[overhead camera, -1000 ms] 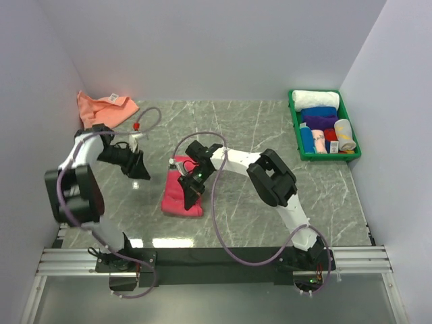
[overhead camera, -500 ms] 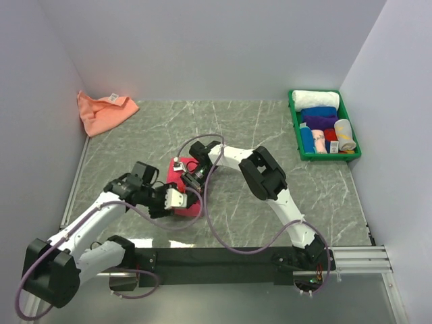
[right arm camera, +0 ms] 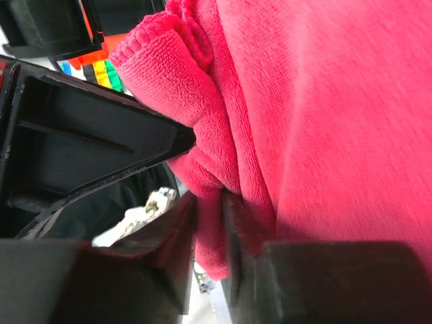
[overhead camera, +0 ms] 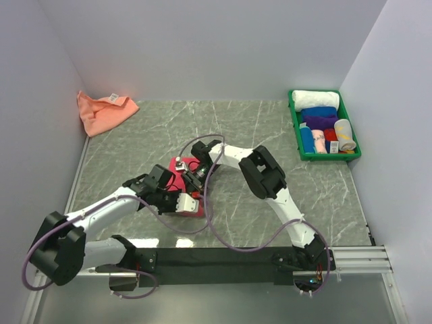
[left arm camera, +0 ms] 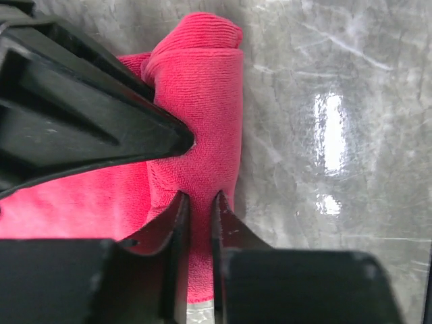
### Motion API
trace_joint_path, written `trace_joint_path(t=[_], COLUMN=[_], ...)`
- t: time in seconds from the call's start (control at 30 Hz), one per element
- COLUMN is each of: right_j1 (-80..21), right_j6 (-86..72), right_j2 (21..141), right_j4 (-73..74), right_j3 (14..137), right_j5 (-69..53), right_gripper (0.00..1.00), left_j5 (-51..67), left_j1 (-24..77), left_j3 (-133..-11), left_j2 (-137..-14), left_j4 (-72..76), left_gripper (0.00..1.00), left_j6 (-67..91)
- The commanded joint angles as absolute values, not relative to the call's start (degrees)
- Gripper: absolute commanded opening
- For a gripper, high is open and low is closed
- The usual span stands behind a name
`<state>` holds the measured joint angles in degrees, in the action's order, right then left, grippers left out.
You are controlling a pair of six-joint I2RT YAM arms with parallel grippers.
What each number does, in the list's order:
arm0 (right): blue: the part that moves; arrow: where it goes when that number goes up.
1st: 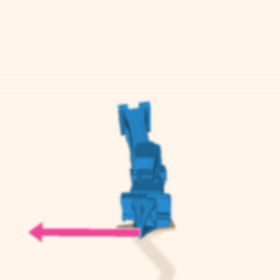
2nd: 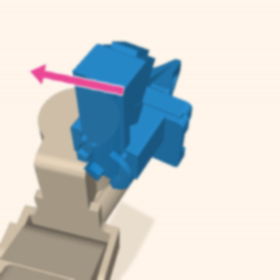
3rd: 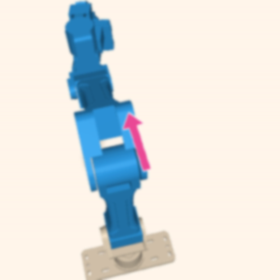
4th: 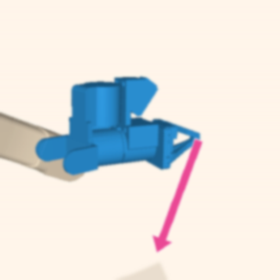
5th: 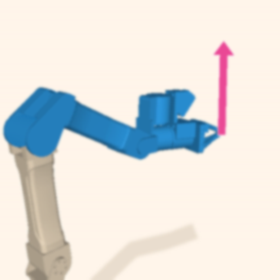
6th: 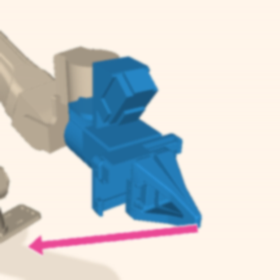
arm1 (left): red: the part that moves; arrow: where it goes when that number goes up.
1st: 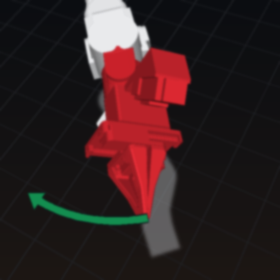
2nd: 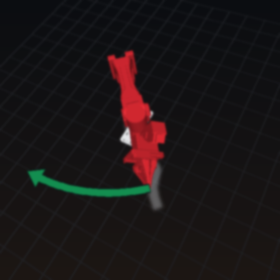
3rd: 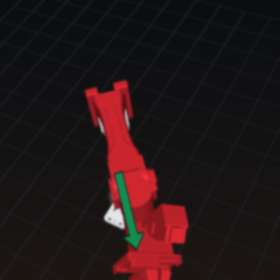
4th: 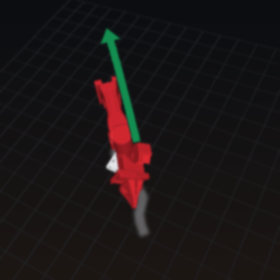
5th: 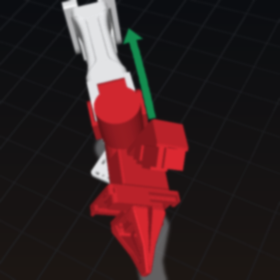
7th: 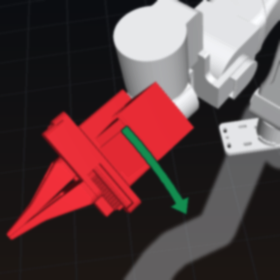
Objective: Roll the towels
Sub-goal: Roll the towel
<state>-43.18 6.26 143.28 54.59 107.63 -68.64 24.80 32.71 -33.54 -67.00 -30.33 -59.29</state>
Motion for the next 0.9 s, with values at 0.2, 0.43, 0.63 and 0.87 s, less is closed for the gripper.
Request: trace_joint_path(t=[0.2, 0.43, 0.63, 0.87], right_j1=[-33.5, -26.3, -25.9, -39.0], right_j6=[8.1, 7.5, 9.0, 14.7], right_j2=[129.0, 107.1, 86.6, 79.4], right_j4=[50.2, 37.5, 27.6, 25.9], right_j3=[100.5, 85.2, 67.2, 61.4], right_j5=[-47.6, -37.5, -31.1, -24.5], right_gripper=[0.54, 0.54, 0.54, 0.53], left_j5=[31.2, 39.0, 41.0, 39.7], left_j1=[28.8, 20.9, 17.4, 15.6], left_j3=[-41.6, -58.8, -71.4, -81.9], left_j2=[-81.3, -99.8, -114.9, -128.7], left_j4=[-47.5, -60.8, -65.8, -67.6], left_gripper=[0.01, 0.01, 0.01, 0.04], left_j6=[-57.8, -59.2, -58.4, -55.5])
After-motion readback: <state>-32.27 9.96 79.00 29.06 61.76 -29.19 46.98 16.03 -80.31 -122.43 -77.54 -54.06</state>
